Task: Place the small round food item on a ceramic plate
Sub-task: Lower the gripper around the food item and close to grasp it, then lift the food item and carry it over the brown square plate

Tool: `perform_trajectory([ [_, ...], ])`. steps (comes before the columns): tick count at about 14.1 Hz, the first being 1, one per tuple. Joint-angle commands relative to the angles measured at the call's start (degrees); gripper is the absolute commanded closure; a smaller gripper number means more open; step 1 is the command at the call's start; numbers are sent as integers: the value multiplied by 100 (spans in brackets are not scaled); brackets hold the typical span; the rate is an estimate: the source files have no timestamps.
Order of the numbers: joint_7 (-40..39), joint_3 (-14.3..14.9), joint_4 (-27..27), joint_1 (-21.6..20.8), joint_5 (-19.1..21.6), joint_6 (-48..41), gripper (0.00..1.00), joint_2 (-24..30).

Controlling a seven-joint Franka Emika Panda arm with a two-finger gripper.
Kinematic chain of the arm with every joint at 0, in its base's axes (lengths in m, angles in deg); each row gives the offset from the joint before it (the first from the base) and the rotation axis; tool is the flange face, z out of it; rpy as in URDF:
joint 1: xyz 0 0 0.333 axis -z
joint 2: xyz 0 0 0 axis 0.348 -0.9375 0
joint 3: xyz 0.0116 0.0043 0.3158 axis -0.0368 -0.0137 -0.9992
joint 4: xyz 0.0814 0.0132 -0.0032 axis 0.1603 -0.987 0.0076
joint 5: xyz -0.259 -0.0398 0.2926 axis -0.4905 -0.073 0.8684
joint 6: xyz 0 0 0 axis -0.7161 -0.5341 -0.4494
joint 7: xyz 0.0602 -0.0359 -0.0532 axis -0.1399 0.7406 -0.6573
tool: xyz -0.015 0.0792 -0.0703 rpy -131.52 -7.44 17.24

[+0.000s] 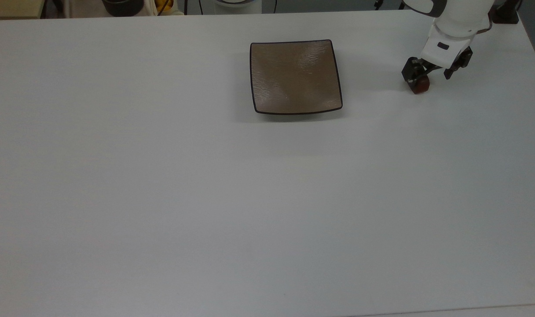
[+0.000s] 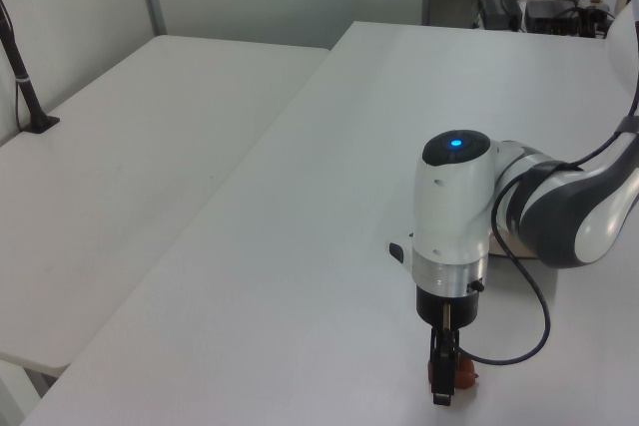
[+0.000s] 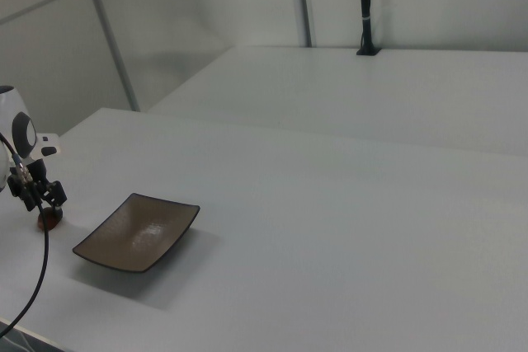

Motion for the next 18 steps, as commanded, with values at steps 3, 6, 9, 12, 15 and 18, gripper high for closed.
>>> perform_trajectory([
  [3,85,30,-79,-63,-191,5,75,6],
  [6,85,30,-79,-63,-191,-21,87,14],
  [9,94,30,-61,-37,-191,-82,88,84],
  [12,68,65,-26,7,-165,-555,88,435],
  [15,-282,179,-9,165,-182,-1511,87,874],
  [18,-634,530,-8,191,-191,-1971,87,1095],
])
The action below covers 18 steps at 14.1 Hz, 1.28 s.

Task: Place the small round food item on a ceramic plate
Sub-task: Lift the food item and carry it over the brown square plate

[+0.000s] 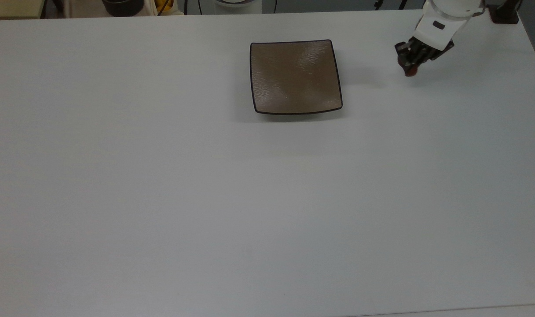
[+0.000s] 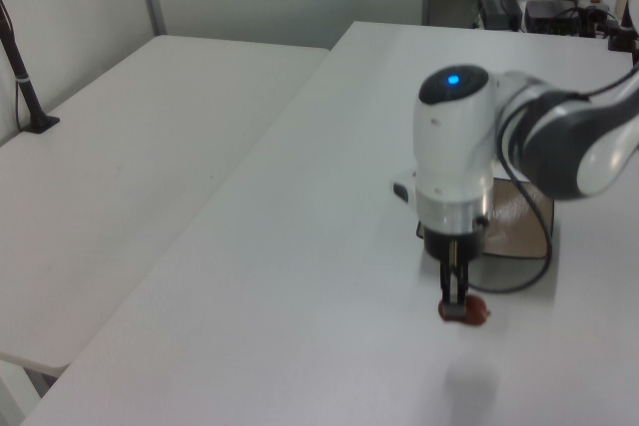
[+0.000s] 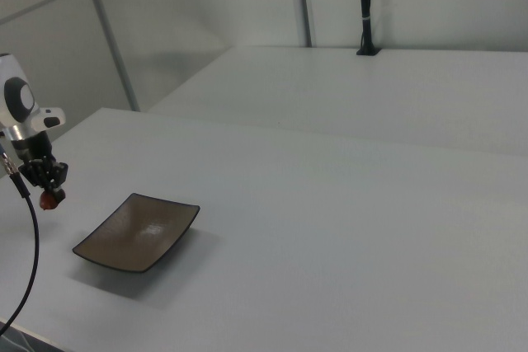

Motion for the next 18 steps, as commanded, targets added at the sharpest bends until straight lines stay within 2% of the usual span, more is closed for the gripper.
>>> perform_trajectory([
  [1,-459,476,-89,76,-73,-506,87,368],
  [5,-661,1302,-141,182,-187,-568,86,597],
  [7,-723,1400,-246,287,-178,-682,86,597],
  [11,-775,1620,-799,331,-178,-700,86,834],
  [15,-1329,1866,-1301,349,-117,-639,84,966],
  [16,-1364,1866,-1389,375,-117,-612,80,958],
  [17,-1365,1866,-1450,410,-108,-612,68,949],
  [18,-1373,1866,-1469,419,-99,-612,50,949],
])
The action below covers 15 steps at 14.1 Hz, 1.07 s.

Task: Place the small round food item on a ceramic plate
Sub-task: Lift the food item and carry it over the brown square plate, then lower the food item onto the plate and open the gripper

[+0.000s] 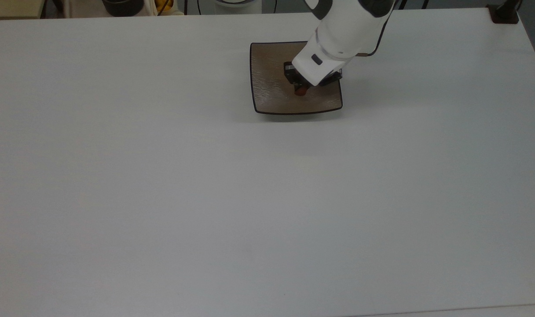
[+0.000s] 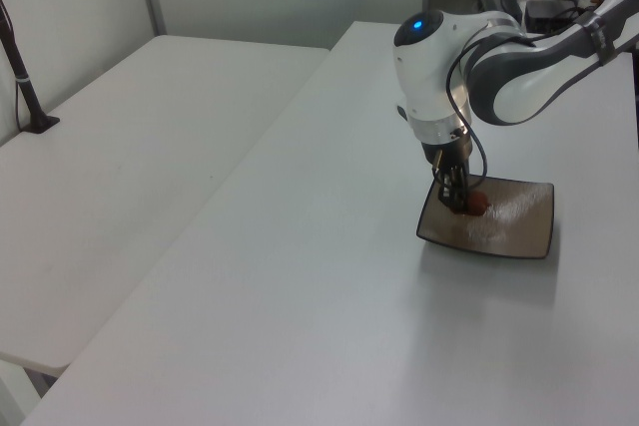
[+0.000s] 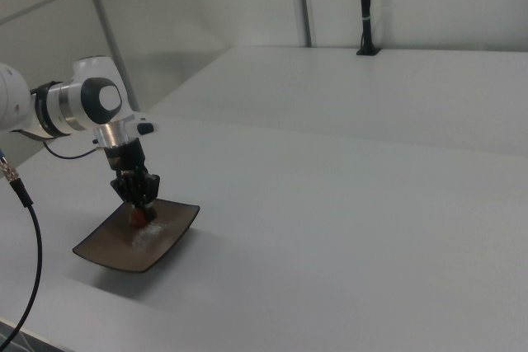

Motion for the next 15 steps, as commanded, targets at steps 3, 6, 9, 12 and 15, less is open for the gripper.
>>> perform_trajectory([
  [3,-181,37,-386,20,9,44,0,242],
  [6,-181,37,-343,20,9,26,0,268],
  [9,-181,37,-334,20,9,17,0,277],
  [12,-163,37,-298,20,26,-18,0,382],
  [15,-277,37,-307,142,219,-18,0,742],
])
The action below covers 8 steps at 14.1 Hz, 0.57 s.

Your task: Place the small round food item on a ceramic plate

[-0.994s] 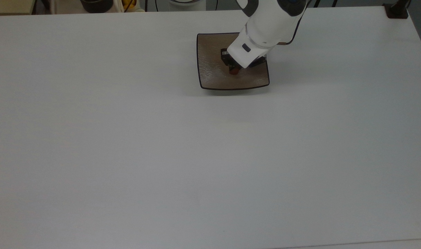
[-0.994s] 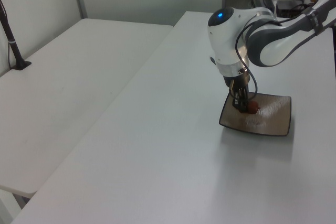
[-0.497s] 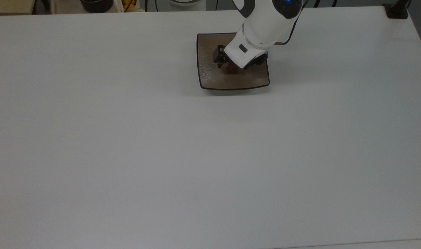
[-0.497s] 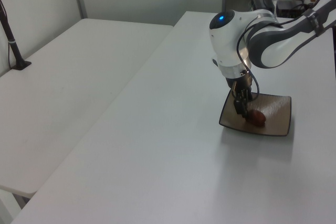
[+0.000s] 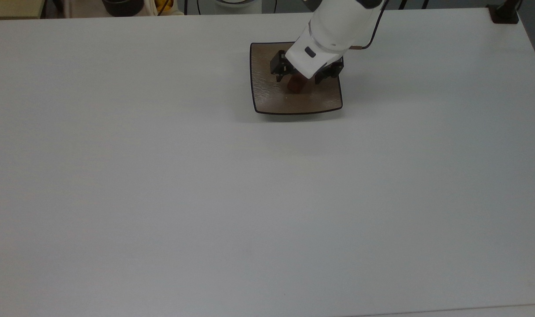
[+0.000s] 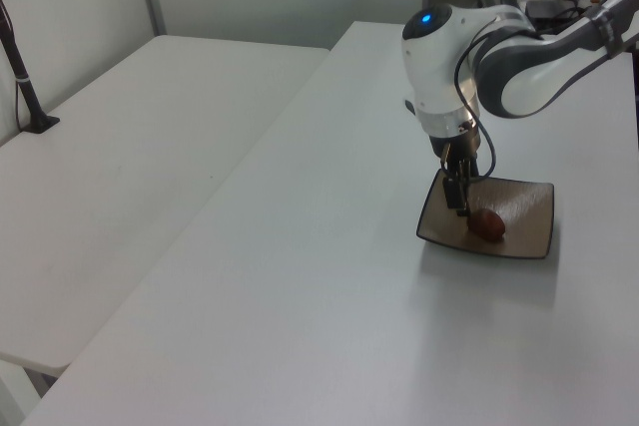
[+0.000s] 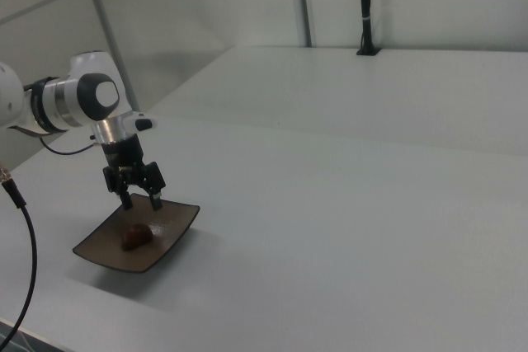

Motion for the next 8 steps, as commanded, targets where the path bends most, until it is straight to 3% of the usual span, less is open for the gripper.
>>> perform_trajectory([
  [1,-413,21,-166,204,187,-18,0,580],
  [8,-599,109,-254,1047,617,-131,0,1608],
])
